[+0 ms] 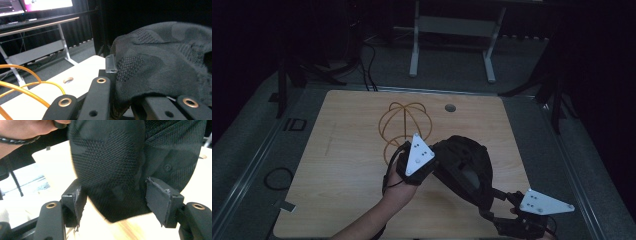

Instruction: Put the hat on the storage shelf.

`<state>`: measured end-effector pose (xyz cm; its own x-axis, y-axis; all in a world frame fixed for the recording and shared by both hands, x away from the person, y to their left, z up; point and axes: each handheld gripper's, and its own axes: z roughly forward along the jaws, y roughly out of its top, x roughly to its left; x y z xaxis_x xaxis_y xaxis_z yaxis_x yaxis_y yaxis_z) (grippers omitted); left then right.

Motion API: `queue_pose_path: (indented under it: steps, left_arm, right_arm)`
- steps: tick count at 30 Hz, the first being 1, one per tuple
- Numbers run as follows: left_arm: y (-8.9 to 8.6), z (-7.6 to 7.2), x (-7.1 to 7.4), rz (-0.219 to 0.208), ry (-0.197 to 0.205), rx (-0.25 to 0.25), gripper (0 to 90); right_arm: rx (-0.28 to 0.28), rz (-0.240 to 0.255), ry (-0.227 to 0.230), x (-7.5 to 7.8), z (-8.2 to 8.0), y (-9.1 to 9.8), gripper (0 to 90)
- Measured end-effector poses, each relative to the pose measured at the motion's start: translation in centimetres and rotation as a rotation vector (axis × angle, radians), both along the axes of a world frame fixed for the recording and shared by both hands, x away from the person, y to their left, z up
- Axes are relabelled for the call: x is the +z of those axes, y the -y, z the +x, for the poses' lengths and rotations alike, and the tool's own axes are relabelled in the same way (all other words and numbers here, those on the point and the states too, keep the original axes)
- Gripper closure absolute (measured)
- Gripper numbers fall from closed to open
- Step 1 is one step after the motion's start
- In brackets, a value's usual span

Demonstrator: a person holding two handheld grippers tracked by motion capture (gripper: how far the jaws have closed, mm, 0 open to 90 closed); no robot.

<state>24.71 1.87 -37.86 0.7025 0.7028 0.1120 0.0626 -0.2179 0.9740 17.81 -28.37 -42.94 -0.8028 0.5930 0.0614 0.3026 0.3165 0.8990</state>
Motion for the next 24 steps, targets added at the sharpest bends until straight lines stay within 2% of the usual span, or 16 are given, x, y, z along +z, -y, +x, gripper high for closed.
queue_pose_path:
  steps: [2,5,7,9,11,12,13,15,16,17,19,20,22,24]
  left_arm:
    - [-0.1,-0.1,0.1,0.011,0.014,-0.006,88.3]
    - [-0.8,0.2,0.1,-0.009,0.005,-0.007,88.3]
    - [-1.2,0.4,0.1,-0.007,0.008,0.005,88.2]
    - [-1.7,0.5,0.0,-0.01,0.007,-0.015,88.2]
    - [-2.0,0.4,-0.1,-0.022,0.031,-0.078,88.2]
    - [-2.0,0.4,-0.1,-0.022,0.031,-0.078,88.2]
    - [-2.2,0.3,-0.1,-0.006,0.049,-0.087,88.2]
    - [-2.5,0.1,-0.1,-0.009,0.058,-0.137,88.2]
    - [-2.6,0.0,0.0,0.013,0.076,-0.139,88.2]
    - [-2.8,0.1,0.0,0.013,0.069,-0.157,88.2]
    - [-3.1,0.1,0.0,0.011,0.086,-0.187,88.1]
    - [-3.6,0.0,0.0,-0.003,0.098,-0.242,88.1]
    - [-3.9,0.0,-0.1,-0.008,0.11,-0.262,88.1]
    - [-4.4,-0.1,-0.1,-0.029,0.115,-0.323,88.1]
  right_arm:
    - [-0.008,-0.002,0.007,0.1,0.0,0.4,34.6]
    - [-0.006,-0.008,0.027,0.7,0.0,1.3,36.7]
    - [0.0,-0.002,0.037,1.1,0.0,1.7,36.7]
    - [-0.004,0.01,0.051,1.6,-0.1,2.2,37.1]
    - [-0.014,-0.001,0.068,2.0,0.1,2.5,37.4]
    - [-0.014,-0.001,0.068,2.0,0.1,2.5,37.4]
    - [-0.015,-0.005,0.084,2.3,0.2,2.6,38.4]
    - [-0.015,-0.017,0.101,3.0,0.8,2.7,41.0]
    - [-0.012,-0.021,0.11,3.4,1.1,2.6,41.1]
    - [-0.012,-0.021,0.11,3.4,1.1,2.6,41.1]
    - [-0.009,-0.028,0.124,3.8,1.4,2.4,41.3]
    - [-0.004,-0.032,0.142,4.2,1.8,2.2,41.7]
    - [-0.002,-0.033,0.155,4.3,1.9,2.1,41.9]
    - [0.028,-0.049,0.182,4.7,2.3,1.5,42.3]
